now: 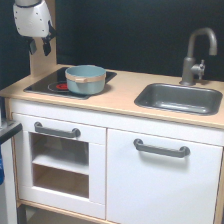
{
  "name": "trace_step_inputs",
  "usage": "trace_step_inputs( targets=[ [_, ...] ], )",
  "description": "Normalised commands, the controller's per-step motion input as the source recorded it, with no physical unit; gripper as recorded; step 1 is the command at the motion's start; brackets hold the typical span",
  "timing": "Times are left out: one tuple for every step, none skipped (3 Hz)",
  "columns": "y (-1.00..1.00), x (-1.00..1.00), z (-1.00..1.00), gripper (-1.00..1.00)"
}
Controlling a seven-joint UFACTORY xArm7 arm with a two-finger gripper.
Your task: Place the pot in the sink
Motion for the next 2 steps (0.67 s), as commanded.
trace_step_inputs(
  targets=[
    [-0.05,0.05,-0.03,1.0],
    [0.2,-0.44,-0.6,0.99]
  ],
)
